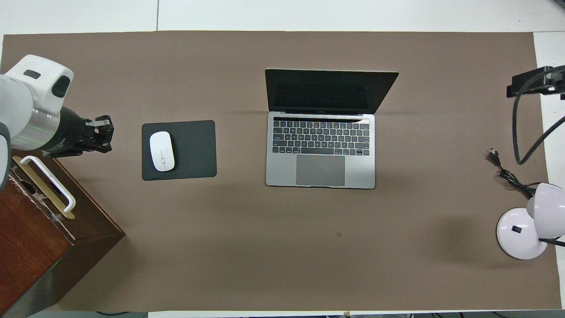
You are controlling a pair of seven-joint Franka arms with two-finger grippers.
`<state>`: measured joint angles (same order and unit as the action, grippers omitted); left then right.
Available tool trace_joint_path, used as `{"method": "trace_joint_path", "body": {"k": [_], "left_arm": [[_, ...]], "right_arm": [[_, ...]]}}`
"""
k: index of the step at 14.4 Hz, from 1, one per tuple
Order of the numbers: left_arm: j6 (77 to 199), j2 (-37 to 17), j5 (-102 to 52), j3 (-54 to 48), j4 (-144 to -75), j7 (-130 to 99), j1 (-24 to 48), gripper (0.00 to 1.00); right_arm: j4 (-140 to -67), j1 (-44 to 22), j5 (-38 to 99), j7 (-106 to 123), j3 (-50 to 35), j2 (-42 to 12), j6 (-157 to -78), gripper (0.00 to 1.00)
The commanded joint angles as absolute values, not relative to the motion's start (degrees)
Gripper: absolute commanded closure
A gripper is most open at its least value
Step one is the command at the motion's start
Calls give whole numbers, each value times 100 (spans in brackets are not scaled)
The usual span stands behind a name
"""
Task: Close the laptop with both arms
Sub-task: 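Move the left gripper toward the laptop while the right gripper reaches the lid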
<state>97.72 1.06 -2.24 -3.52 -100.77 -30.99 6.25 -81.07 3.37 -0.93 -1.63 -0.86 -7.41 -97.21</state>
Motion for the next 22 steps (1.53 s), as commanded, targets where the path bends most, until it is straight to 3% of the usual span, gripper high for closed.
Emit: {"method": "trace_joint_path", "body": {"k": [1, 2, 6, 7, 10, 12, 15, 19, 22], "left_arm": [[9967, 360, -447, -299, -10415, -3848, 765, 100], [9984, 395, -666, -290, -10502, -4102, 765, 100], [10913, 694, -1361, -299, -11274, -5594, 826, 100], [11264, 764, -1493, -299, -11494, -6060, 852, 100], [11899, 774, -2135, -299, -11899, -6537, 1001, 100], [12119, 773, -2188, -308, -12084, -6837, 1098, 100], [12549, 808, -3633, -290, -12619, -6899, 1160, 100], [13901, 738, -4612, -308, -13156, -8794, 1607, 100], [14710, 537, -6103, -308, -13473, -8982, 2063, 100]], "right_arm": [[-7497, 98, -53, -44, 0, -1396, -10132, 0], [-7436, -69, -70, -79, 131, -1545, -10299, 0], [-6593, -808, -18, -420, 843, -2380, -10712, 16], [-6574, -817, -9, -544, 844, -2521, -10931, 30], [-6496, -949, -9, -650, 922, -2838, -11371, 46], [-6442, -1107, 0, -930, 923, -3031, -11714, 64], [-6442, -1362, -9, -1177, 914, -3242, -12101, 96], [-6442, -1739, 0, -1327, 1054, -3322, -12278, 100], [-6451, -2064, -9, -1519, 1238, -3524, -12646, 100]]}}
